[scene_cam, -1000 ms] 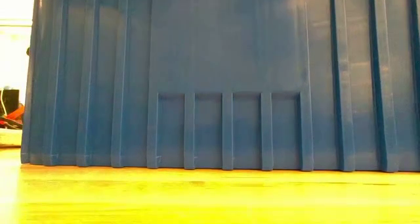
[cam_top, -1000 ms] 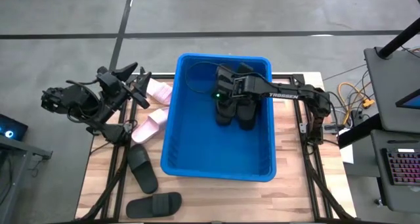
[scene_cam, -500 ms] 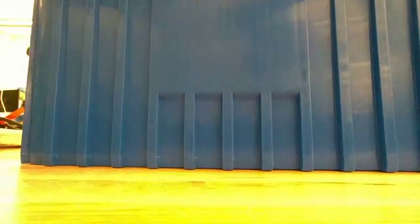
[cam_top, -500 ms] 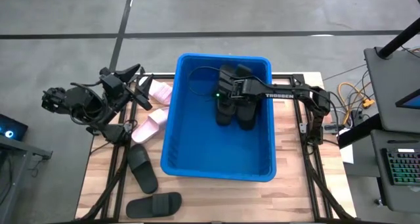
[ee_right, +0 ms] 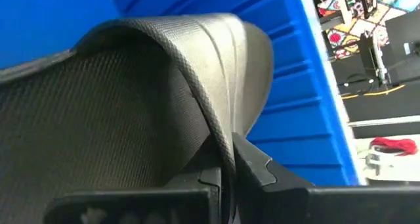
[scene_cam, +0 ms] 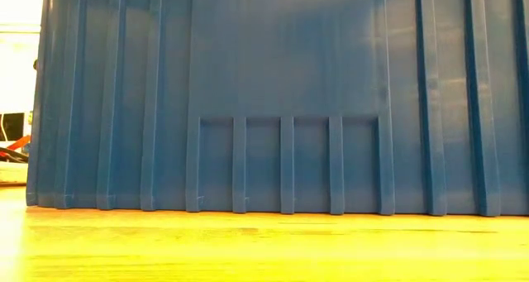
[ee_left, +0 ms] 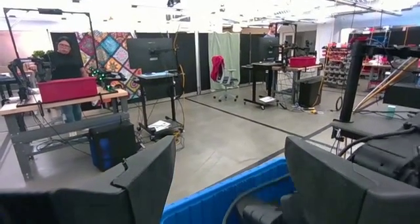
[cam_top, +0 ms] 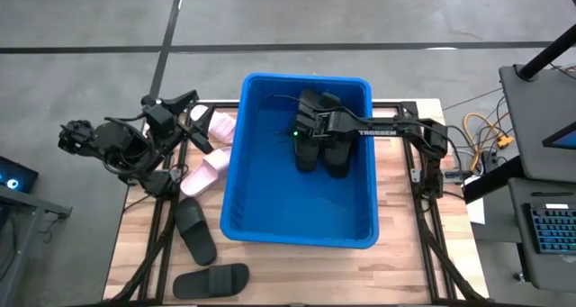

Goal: Pick and place slides into bin
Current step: Put the black slide into the blue bin

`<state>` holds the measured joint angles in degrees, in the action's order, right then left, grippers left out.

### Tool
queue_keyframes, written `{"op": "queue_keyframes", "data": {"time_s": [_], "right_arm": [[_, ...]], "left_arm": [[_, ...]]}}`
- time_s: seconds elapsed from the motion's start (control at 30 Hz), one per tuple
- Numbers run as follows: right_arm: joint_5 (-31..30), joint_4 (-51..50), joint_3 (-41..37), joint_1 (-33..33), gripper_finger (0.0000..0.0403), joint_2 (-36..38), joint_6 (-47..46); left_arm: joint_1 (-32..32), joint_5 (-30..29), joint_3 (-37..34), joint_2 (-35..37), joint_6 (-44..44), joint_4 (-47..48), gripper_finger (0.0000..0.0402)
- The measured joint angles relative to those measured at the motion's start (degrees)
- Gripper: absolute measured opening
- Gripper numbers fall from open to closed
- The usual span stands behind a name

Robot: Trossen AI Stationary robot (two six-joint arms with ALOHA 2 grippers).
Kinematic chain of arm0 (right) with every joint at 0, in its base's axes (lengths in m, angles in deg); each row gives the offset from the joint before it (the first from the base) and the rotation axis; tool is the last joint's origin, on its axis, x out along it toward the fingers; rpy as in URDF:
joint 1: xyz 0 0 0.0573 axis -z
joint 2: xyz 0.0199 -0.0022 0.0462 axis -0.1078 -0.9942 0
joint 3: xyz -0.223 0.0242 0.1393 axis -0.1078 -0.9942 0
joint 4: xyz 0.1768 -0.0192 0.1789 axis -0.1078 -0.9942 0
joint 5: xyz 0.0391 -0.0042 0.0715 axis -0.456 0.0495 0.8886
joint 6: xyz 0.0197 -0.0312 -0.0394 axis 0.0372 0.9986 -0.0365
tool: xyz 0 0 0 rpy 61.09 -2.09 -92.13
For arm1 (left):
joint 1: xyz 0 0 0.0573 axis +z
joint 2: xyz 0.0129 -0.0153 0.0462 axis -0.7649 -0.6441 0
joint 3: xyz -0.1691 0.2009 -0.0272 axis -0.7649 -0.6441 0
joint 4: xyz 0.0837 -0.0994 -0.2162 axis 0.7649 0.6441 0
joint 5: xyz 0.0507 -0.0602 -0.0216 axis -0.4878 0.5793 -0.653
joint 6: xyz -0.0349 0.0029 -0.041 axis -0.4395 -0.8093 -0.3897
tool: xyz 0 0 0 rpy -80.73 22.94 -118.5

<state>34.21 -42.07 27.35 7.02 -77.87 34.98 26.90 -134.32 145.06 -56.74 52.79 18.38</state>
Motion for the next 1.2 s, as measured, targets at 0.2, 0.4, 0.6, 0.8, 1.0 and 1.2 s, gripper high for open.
{"op": "queue_keyframes", "data": {"time_s": [0.2,0.4,0.6,0.8,1.0,1.2], "right_arm": [[-0.92,-2.36,0.00,-0.24,0.0009,-3.77,0.02],[-1.46,-2.69,0.13,-0.30,0.0009,-5.40,-0.26],[-1.14,-2.94,0.11,-0.30,0.0010,-5.10,-0.64],[-0.56,-3.23,0.11,0.10,0.0040,-5.07,0.20],[5.37,-4.35,0.09,0.32,0.0078,-4.89,0.60],[9.02,-6.97,0.05,0.35,0.0112,-3.93,-2.78]], "left_arm": [[0.00,-0.02,0.00,-0.71,-0.02,0.03,0.0271],[-0.04,0.00,0.00,-0.93,-0.02,0.06,0.0271],[-0.04,-0.01,0.00,-0.77,-0.02,0.08,0.0271],[-0.02,0.00,0.00,-0.74,-0.01,0.08,0.0271],[-0.02,0.00,0.00,-0.75,0.00,0.08,0.0271],[-0.02,0.00,0.00,-0.69,0.01,0.08,0.0271]]}}
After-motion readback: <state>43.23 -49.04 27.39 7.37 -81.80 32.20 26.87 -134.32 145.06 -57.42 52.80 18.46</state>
